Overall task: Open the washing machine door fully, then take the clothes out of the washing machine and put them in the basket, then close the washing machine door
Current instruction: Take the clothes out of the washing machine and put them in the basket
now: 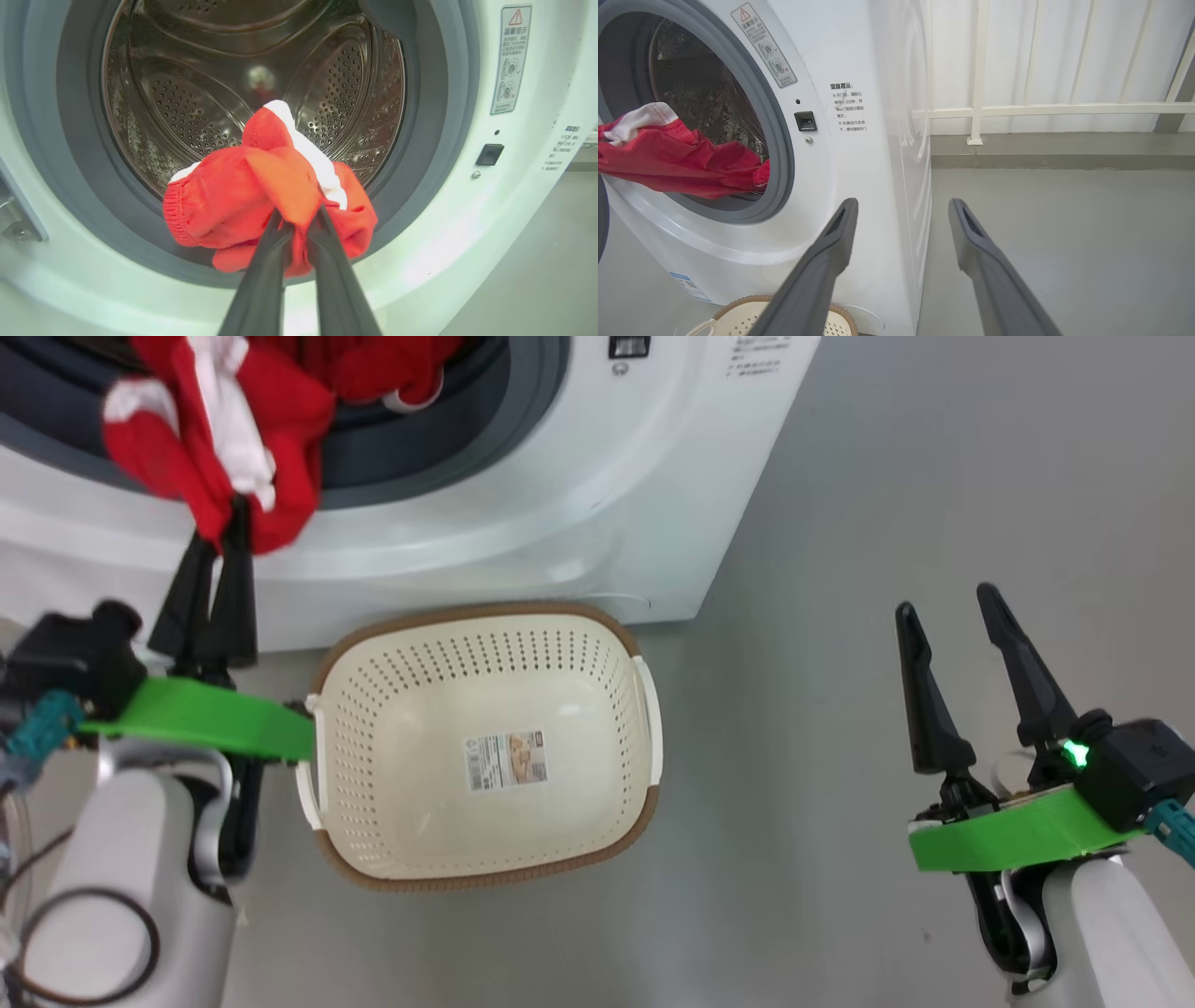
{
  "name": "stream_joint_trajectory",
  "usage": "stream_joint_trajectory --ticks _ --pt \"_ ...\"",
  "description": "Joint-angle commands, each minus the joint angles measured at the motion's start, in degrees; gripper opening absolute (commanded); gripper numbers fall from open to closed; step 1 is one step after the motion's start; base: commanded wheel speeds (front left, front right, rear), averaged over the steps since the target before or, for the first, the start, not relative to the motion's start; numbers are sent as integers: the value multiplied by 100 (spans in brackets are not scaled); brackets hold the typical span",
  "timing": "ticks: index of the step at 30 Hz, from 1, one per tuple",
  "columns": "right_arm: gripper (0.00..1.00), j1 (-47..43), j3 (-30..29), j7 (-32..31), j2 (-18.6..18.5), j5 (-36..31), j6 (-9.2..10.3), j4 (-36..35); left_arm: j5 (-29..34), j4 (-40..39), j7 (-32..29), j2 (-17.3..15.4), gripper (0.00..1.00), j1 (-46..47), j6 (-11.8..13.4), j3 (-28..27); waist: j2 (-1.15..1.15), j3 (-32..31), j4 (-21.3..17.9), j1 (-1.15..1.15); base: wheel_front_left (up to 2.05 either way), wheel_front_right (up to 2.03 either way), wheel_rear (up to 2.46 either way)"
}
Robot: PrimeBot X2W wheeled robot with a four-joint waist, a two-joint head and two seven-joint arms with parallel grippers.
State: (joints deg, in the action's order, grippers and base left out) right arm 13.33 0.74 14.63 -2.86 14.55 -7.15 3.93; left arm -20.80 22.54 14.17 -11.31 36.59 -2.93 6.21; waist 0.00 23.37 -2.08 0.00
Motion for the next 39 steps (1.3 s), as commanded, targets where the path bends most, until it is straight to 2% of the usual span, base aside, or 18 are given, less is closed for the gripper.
stream_joint_trajectory --ticks 1,10,21,24,30,39 --pt "100 -132 118 37 -1 113 -34 -107 -48 -291 -16 -194 0 -175 81 -182 0 -190 -35 0 0 0 0" --pt "100 -263 38 37 -1 263 -34 -83 -172 -1156 -153 -86 0 -1041 299 -194 0 -661 -51 0 0 0 0" --pt "100 -392 15 37 -1 300 -34 -89 -288 -2522 -549 49 0 -1907 570 -92 0 -902 19 0 0 0 0" --pt "100 -405 24 37 -1 303 -34 -99 -341 -2670 -650 88 0 -2090 619 -62 0 -915 39 0 0 0 0" --pt "100 -373 75 37 -1 290 -34 -109 -367 -2173 -643 212 0 -2081 585 116 0 -811 53 0 0 0 0" --pt "100 -315 180 37 -1 244 -34 -103 -484 -354 -292 501 0 -1424 324 350 0 -578 47 0 0 0 0"
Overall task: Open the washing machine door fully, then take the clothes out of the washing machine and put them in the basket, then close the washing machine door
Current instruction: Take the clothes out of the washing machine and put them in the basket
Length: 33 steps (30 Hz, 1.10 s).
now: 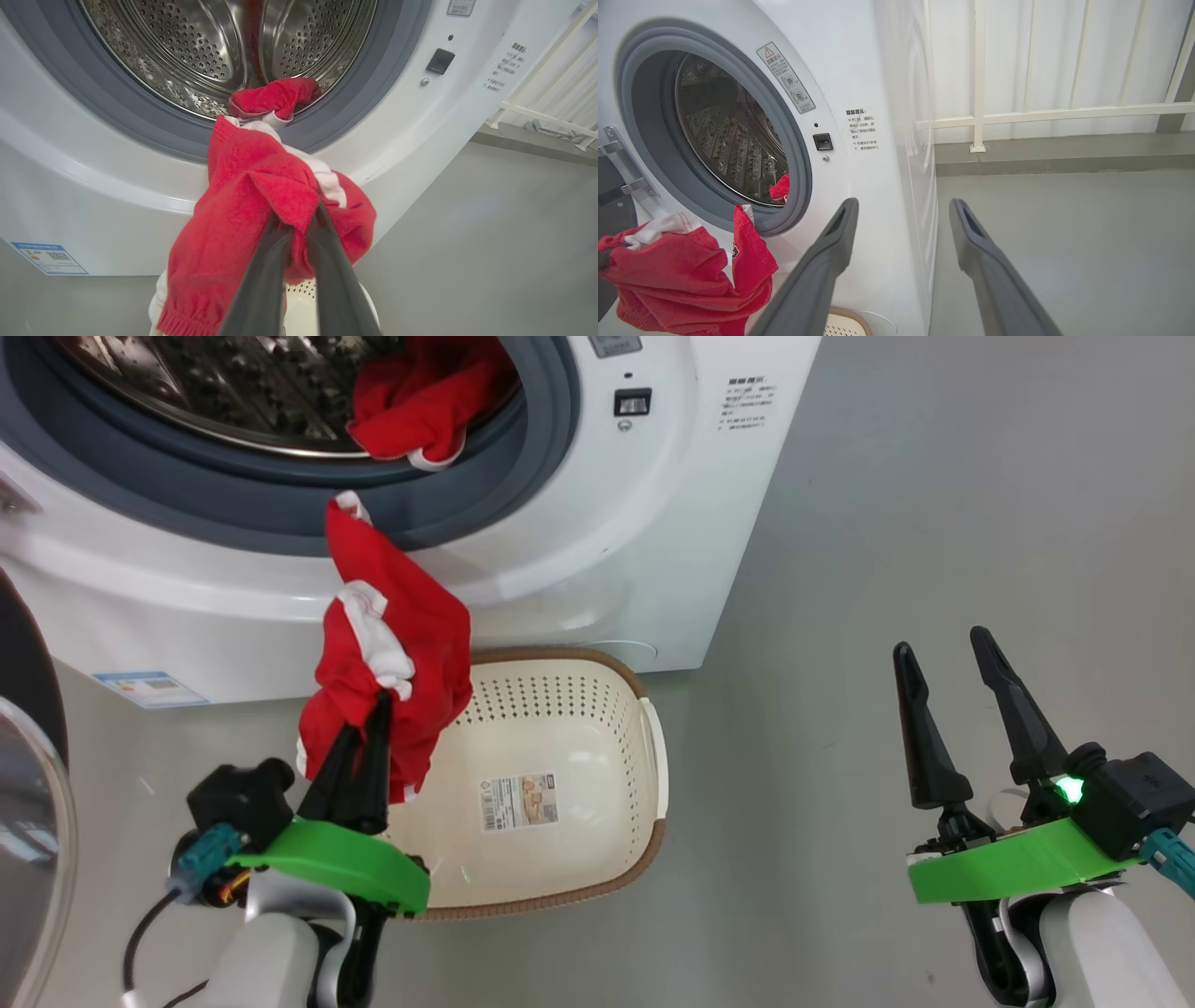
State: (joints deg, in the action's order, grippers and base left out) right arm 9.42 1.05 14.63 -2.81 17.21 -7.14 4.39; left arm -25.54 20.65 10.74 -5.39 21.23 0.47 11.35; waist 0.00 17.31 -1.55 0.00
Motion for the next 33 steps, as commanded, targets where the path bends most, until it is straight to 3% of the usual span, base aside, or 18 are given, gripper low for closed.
stream_joint_trajectory --ticks 1,18,33 --pt "100 82 156 37 -7 -24 -35 -144 -19 41 102 -68 0 191 -34 -159 0 55 -11 0 0 0 0" --pt "100 315 328 37 -7 -58 -35 -128 -161 3430 407 139 0 1752 -410 -144 0 724 -180 0 0 0 0" --pt "100 629 480 37 -7 2 -35 -236 -546 5007 223 215 0 2515 -763 -17 0 1498 -384 0 0 0 0"
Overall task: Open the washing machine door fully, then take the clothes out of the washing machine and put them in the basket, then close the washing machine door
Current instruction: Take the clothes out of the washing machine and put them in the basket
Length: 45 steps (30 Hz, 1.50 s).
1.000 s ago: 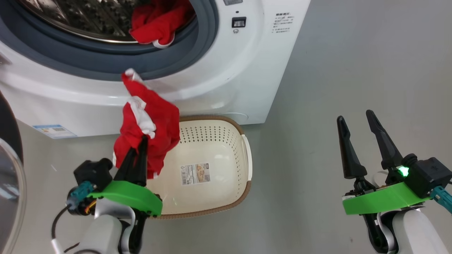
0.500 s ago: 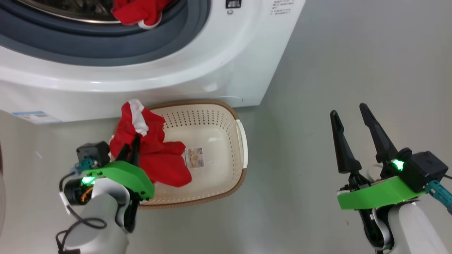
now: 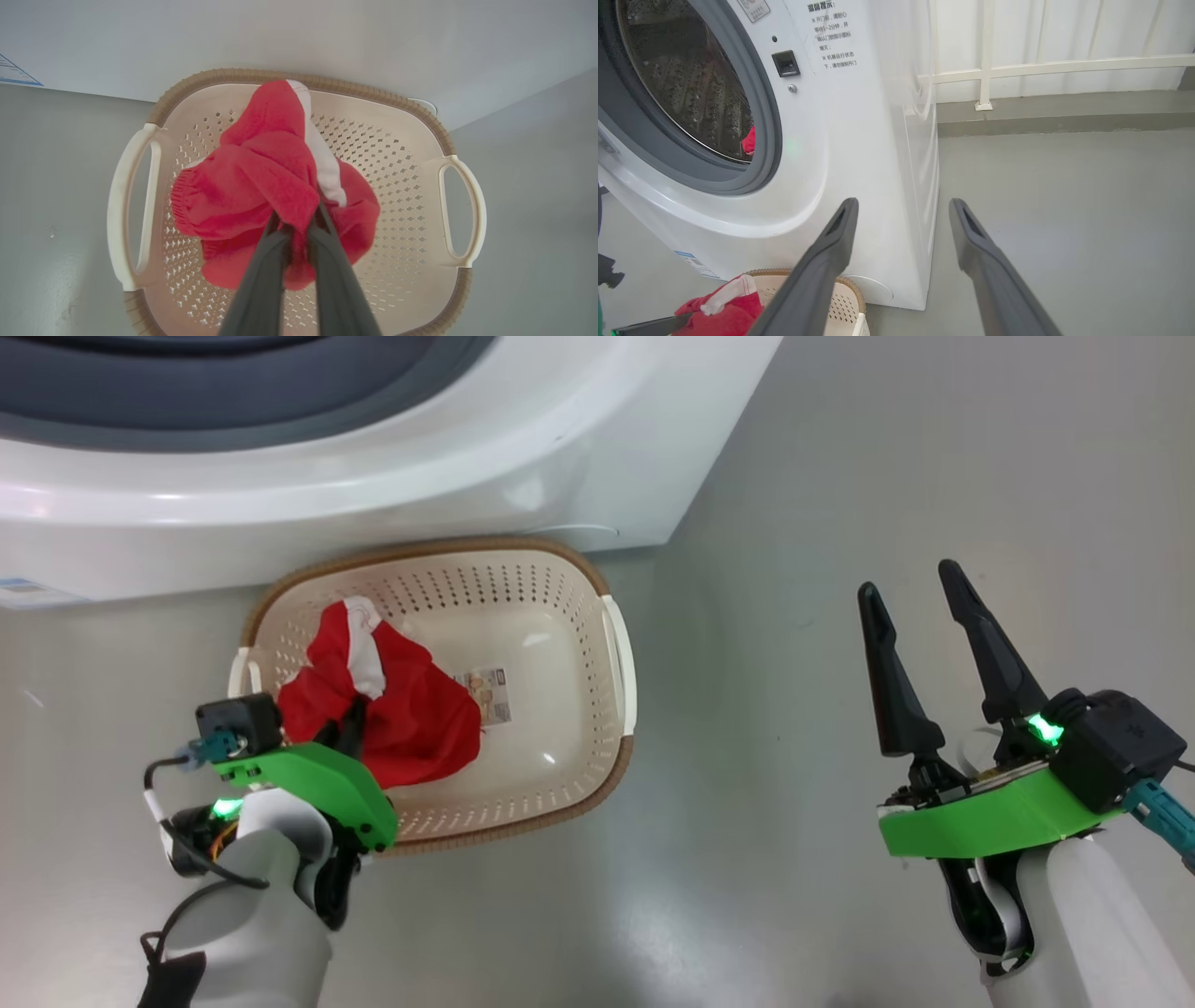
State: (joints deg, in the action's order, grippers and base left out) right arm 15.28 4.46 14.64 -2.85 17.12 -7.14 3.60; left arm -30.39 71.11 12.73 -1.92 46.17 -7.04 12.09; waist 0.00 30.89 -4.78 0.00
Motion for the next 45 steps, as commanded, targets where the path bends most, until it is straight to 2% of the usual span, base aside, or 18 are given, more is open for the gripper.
stream_joint_trajectory --ticks 1,4,5,6,7,8,19,23,32,40,45 --pt "100 42 139 36 -3 11 -35 -157 -60 -39 24 -132 0 20 -13 -91 0 140 -61 0 0 0 0" --pt "100 114 174 36 -3 51 -35 -171 -90 67 3 -143 0 115 -19 -75 0 269 -100 0 0 0 0" --pt "100 135 183 36 -3 61 -35 -173 -88 93 1 -151 10 144 -20 -63 0 302 -110 0 0 0 0" --pt "100 154 191 36 -3 69 -35 -170 -87 114 5 -159 32 173 -20 -54 0 332 -120 0 0 0 0" --pt "100 171 197 36 -3 76 -35 -165 -88 132 12 -165 58 198 -21 -48 0 354 -128 0 0 0 0" --pt "100 189 203 36 -3 86 -35 -158 -92 148 19 -172 100 222 -19 -45 0 373 -138 0 0 0 0" --pt "100 310 162 36 -3 123 -35 -31 -175 208 168 -242 100 187 11 -77 0 167 -173 0 0 0 0" --pt "100 318 35 36 -3 36 -35 34 -158 -48 219 -273 100 39 19 -124 0 -28 -101 0 0 0 0" --pt "100 250 -41 36 -3 -11 -35 175 283 -1633 226 -352 100 -737 50 -367 0 -524 98 0 0 0 0" --pt "100 323 -63 36 -3 -197 -35 407 708 -3291 226 -232 100 -1427 91 -887 0 -975 203 0 0 0 0" --pt "100 313 -142 36 -3 -184 -35 486 802 -3952 226 -167 100 -1780 47 -1076 0 -1282 221 0 0 0 0"
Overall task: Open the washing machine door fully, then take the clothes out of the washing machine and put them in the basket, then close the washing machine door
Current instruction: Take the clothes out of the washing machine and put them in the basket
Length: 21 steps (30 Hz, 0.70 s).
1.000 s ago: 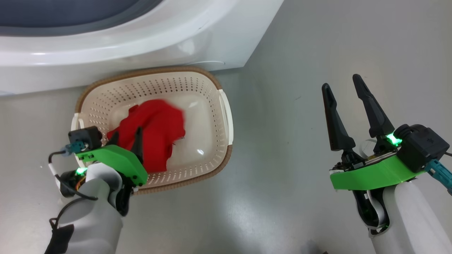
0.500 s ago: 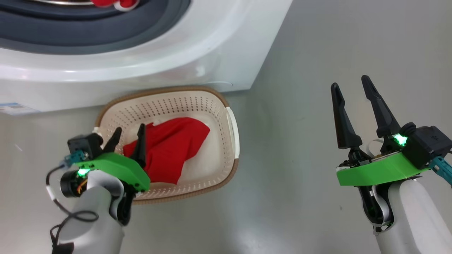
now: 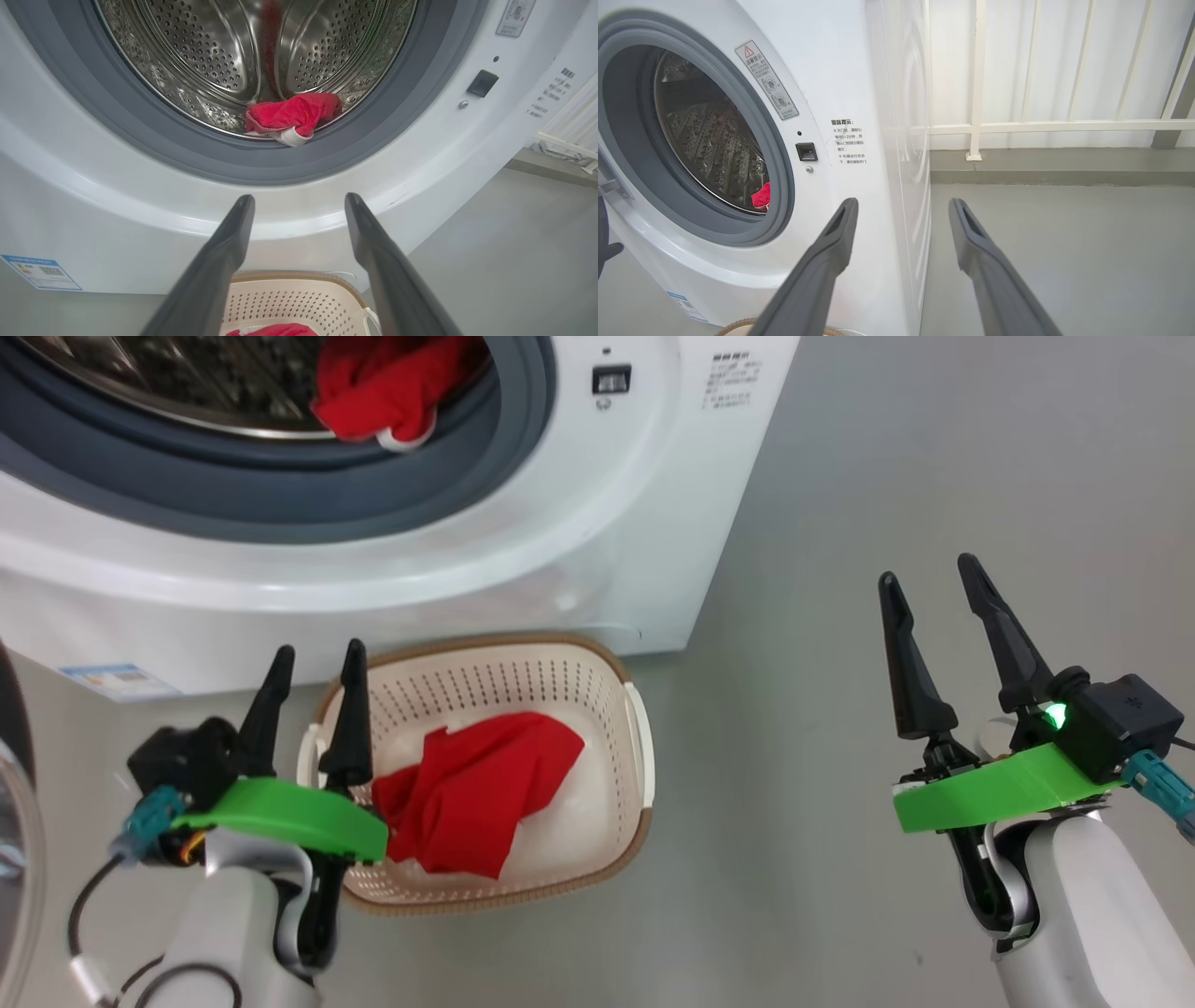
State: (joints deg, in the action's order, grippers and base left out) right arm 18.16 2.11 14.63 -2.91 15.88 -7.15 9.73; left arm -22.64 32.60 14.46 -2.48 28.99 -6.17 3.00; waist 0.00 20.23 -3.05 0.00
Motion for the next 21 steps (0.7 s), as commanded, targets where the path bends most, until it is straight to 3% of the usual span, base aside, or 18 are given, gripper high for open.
stream_joint_trajectory --ticks 1,21 --pt "100 14 75 37 3 -76 -34 -116 59 -249 53 -101 100 -148 -46 -211 0 -291 49 0 0 0 0" --pt "100 -771 -179 37 3 -469 -34 -152 860 -2302 53 -103 100 -1758 -101 -480 0 -1447 156 0 0 0 0"
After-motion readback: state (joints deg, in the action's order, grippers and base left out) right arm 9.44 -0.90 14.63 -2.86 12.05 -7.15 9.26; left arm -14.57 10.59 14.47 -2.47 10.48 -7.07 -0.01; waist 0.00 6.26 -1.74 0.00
